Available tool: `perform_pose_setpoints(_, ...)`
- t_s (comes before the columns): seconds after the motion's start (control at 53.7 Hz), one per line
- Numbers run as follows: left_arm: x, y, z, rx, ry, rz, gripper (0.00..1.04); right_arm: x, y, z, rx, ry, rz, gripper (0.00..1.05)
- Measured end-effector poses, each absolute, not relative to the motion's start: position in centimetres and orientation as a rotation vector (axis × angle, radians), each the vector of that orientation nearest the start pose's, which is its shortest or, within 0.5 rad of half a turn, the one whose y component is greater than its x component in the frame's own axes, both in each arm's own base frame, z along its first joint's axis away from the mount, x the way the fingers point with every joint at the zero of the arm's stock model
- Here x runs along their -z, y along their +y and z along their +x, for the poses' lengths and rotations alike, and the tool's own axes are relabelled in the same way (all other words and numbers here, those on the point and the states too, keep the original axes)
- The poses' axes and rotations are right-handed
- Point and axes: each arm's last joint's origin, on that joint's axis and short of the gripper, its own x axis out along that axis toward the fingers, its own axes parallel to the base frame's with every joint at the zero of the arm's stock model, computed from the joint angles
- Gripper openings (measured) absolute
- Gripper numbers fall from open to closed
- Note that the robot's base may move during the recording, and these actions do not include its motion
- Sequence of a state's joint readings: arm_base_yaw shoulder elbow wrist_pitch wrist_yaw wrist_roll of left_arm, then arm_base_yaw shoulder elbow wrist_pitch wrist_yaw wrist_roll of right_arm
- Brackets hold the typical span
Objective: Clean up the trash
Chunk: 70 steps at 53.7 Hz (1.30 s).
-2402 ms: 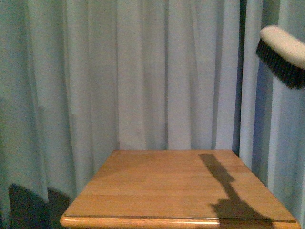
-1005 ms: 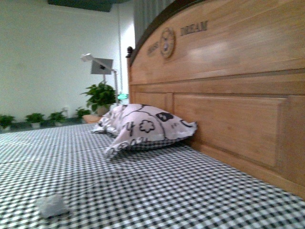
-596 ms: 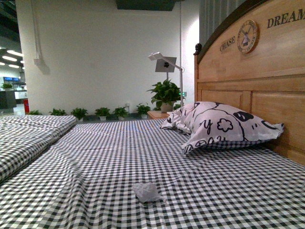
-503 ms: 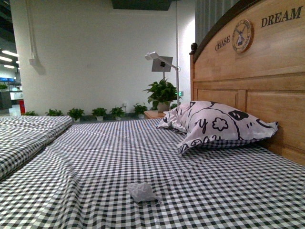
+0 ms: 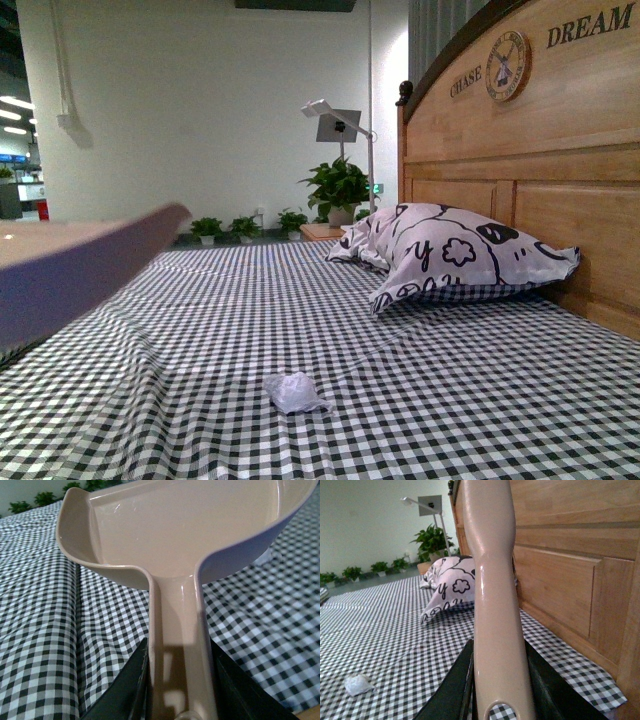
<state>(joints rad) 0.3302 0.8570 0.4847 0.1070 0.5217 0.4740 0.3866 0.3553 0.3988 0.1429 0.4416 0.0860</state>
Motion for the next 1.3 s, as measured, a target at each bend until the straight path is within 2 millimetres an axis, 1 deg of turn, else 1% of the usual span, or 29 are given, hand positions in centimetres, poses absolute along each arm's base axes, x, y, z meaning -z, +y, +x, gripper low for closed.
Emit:
perform_pose_setpoints(0.093, -23.7, 5.2, 20.0, 0.282, 0.245, 0.44, 0.29, -28.3, 2.9, 10.4, 0.048, -0.173, 0.161, 0.22)
perform_pose_setpoints(0.186, -23.3, 5.2, 21.5, 0.319, 0.272, 0.492, 0.29, -28.3, 2.9, 10.4, 0.047, -0.173, 0.161, 0.22)
perform_pose_setpoints(0.279, -23.3, 4.5, 23.0, 0.383, 0.282, 0.543, 0.29, -28.3, 2.9, 10.4, 0.047, -0.173, 0.161, 0.22)
perform_pose_setpoints(0.41, -23.1, 3.5, 24.6, 0.46, 0.294, 0.584, 0.29, -28.3, 2.9, 10.4, 0.048, -0.173, 0.161, 0.22)
perform_pose_setpoints(0.54, -22.2, 2.7, 26.0, 0.519, 0.338, 0.607, 0.29, -28.3, 2.9, 10.4, 0.048, -0.173, 0.161, 0.22)
perform_pose_setpoints(0.745, -20.8, 2.2, 27.8, 0.556, 0.389, 0.635, 0.29, -28.3, 2.9, 10.4, 0.048, -0.173, 0.161, 0.22)
perform_pose_setpoints(0.894, -20.3, 2.1, 28.9, 0.577, 0.407, 0.64, 0.29, -28.3, 2.9, 10.4, 0.047, -0.173, 0.161, 0.22)
perform_pose_setpoints(1.099, -19.6, 2.1, 30.0, 0.604, 0.434, 0.633, 0.29, -28.3, 2.9, 10.4, 0.047, -0.173, 0.161, 0.22)
perform_pose_setpoints(1.303, -18.9, 2.1, 30.6, 0.645, 0.469, 0.624, 0.29, -28.3, 2.9, 10.4, 0.047, -0.173, 0.161, 0.22)
